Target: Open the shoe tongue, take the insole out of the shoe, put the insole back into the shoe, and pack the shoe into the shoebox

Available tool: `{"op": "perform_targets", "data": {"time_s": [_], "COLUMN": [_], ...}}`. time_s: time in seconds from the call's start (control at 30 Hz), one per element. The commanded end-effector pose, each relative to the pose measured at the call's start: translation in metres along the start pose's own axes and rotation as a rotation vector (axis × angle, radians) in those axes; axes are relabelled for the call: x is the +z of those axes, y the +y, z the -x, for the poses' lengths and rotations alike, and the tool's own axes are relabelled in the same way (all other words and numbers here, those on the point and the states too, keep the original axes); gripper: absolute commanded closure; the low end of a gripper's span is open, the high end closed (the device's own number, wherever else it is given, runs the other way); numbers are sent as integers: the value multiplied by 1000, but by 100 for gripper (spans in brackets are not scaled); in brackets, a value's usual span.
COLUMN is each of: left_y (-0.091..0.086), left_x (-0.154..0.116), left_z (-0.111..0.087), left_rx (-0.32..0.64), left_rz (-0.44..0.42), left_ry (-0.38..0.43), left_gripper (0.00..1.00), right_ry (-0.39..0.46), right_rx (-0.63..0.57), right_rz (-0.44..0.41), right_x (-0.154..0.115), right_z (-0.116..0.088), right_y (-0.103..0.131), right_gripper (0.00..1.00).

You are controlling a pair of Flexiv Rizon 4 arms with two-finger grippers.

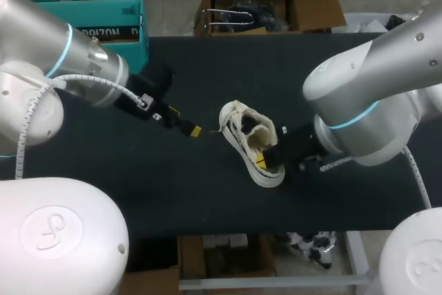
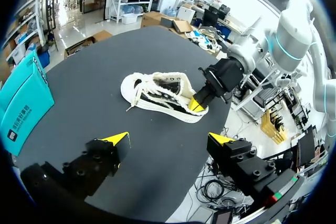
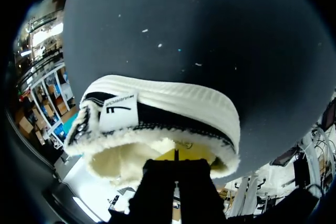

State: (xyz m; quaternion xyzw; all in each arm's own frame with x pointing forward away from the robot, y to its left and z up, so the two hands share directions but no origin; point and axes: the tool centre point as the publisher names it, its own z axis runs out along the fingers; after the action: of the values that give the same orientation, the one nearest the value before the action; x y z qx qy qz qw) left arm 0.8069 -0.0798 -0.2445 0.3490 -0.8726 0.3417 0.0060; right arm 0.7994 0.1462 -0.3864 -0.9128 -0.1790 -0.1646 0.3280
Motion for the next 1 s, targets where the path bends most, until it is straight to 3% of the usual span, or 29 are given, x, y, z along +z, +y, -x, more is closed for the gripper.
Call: {"op": "perform_targets", "data": {"time_s": [0.03,0.23,0.5,0.73,0.77,0.8,0.9,0.93,1.0], "left_y": [9,15,10,7,7,7,8,10,12], "left_x": [-7,-5,-6,-1,0,2,5,5,4], "left_z": [-2,1,-1,-13,-15,-16,-17,-18,-20], "left_rx": [-12,-36,-73,-97,-107,-121,-162,-158,-135], "left_rz": [-10,1,21,43,54,64,100,120,141], "left_ry": [-13,-14,-17,-9,-6,-9,1,-2,-14], "left_gripper": [0,0,0,0,0,0,0,0,0], "right_ry": [-23,-33,0,-52,-65,-80,-131,-158,-221], "right_rx": [12,21,-98,-166,-182,-184,-221,-221,-207], "right_rz": [8,-14,-69,-85,-82,-69,-49,-26,10], "right_x": [13,17,-31,-62,-65,-68,-77,-80,-95], "right_z": [2,3,-10,-25,-27,-29,-32,-33,-35], "right_y": [12,22,5,4,3,2,0,-1,-2], "right_gripper": [100,100,100,100,96,84,38,0,0]}}
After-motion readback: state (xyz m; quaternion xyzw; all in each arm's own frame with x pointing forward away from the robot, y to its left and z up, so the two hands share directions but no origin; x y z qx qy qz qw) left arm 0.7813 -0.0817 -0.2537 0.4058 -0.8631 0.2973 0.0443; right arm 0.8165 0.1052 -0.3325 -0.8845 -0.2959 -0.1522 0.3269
